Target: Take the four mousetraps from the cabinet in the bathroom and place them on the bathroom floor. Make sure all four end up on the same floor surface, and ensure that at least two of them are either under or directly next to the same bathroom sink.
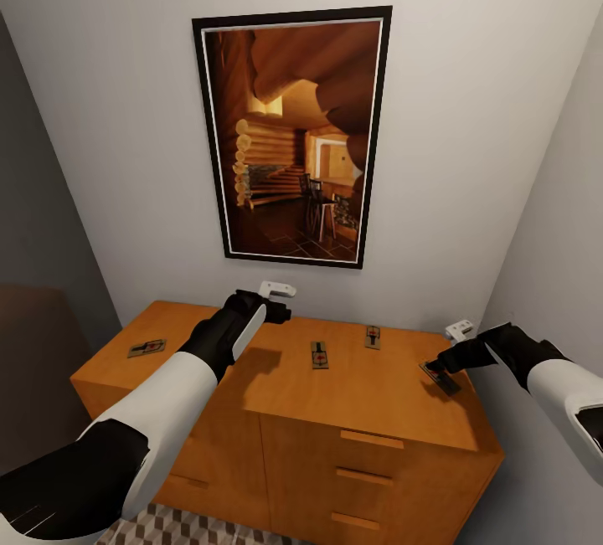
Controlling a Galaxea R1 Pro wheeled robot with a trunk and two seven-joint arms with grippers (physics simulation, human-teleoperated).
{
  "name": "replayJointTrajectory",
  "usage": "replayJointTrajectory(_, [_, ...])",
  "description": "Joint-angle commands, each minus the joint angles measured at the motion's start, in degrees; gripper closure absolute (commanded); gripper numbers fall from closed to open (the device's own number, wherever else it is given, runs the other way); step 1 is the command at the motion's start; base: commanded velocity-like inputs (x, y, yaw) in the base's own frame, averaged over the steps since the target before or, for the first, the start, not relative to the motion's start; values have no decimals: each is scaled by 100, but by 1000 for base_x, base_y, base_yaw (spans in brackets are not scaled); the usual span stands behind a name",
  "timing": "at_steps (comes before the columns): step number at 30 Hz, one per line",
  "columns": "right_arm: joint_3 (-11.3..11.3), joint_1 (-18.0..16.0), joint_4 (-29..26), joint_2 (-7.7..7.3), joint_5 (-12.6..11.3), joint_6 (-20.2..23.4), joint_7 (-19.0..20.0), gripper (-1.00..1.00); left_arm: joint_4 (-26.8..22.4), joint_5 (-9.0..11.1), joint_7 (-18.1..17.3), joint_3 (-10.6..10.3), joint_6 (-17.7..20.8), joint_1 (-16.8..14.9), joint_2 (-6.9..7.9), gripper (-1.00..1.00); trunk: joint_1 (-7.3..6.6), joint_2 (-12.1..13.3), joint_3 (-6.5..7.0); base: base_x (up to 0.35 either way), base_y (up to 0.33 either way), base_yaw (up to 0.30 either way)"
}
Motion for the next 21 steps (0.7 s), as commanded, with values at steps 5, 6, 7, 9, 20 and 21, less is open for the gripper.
replayJointTrajectory(5, [-24,-2,-15,-3,59,18,32,-100,-6,61,52,-15,19,-7,0,-100,4,-14,-14,0,0,0])
replayJointTrajectory(6, [-24,-2,-15,-3,59,18,34,-100,-7,61,52,-15,19,-7,0,-100,4,-14,-14,0,0,0])
replayJointTrajectory(7, [-22,-2,-15,-4,59,18,35,-100,-5,61,52,-15,19,-5,0,-100,4,-14,-14,0,0,0])
replayJointTrajectory(9, [-20,-2,-15,-4,62,17,37,-100,-7,61,52,-15,19,-4,0,-100,4,-14,-14,0,0,0])
replayJointTrajectory(20, [-15,-2,-15,-12,78,9,40,-100,-6,62,52,-15,19,-3,0,-100,4,-14,-14,0,0,0])
replayJointTrajectory(21, [-15,-2,-15,-12,78,8,40,-100,-5,62,52,-15,19,-2,0,-100,4,-14,-14,0,0,0])
